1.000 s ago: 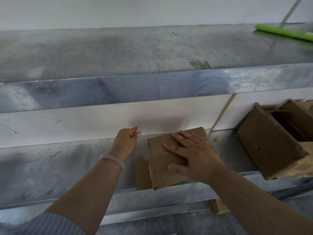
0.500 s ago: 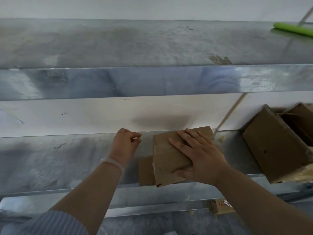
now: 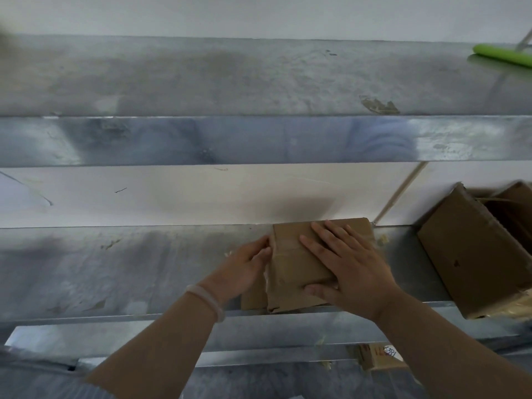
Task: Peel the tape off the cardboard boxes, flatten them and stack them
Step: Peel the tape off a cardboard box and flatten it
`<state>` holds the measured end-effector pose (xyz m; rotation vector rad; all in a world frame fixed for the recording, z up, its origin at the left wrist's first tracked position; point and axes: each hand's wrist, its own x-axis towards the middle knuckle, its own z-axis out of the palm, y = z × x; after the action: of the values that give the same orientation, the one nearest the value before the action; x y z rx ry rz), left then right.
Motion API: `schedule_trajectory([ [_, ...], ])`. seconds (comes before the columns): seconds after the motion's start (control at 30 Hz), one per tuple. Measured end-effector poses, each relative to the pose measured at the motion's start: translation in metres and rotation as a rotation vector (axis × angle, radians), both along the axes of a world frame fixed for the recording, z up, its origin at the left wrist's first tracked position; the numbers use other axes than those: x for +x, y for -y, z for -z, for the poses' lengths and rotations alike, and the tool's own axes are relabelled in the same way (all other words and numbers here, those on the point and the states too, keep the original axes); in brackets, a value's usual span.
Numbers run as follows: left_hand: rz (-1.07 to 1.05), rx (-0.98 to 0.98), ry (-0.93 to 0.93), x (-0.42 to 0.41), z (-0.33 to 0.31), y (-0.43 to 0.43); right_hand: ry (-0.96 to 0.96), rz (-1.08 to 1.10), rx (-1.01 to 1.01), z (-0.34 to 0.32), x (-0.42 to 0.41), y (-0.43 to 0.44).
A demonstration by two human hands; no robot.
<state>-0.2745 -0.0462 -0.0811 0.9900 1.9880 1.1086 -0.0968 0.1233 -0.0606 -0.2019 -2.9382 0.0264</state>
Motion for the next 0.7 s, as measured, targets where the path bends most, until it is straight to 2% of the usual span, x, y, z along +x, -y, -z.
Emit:
schedule_trajectory([
  [0.07, -0.020, 0.064, 0.047, 0.008, -0.006, -0.005, -0.074, 0.012, -0.061, -0.004, 0.002, -0.001],
  [0.13, -0.066, 0.106, 0.013, 0.007, -0.022, -0.008, -0.194, 0.035, -0.232, -0.008, 0.005, 0.001],
  [0.2, -0.066, 0.108, -0.107, 0.005, -0.045, -0.010, -0.295, 0.071, -0.462, -0.011, 0.008, 0.008],
  [0.27, 0.021, 0.075, -0.290, 0.003, -0.067, -0.010, -0.353, 0.082, -0.636, -0.010, 0.011, 0.017],
  [0.43, 0.214, -0.014, -0.481, 0.010, -0.085, -0.015, -0.373, 0.077, -0.792, 0.003, 0.027, 0.016],
  [0.6, 0.302, -0.073, -0.610, 0.027, -0.094, -0.035, -0.396, 0.225, -1.201, -0.009, 0.040, 0.012],
  [0.7, 0.348, -0.133, -0.680, 0.033, -0.105, -0.046, -0.365, 0.274, -1.315, -0.020, 0.043, 0.009],
])
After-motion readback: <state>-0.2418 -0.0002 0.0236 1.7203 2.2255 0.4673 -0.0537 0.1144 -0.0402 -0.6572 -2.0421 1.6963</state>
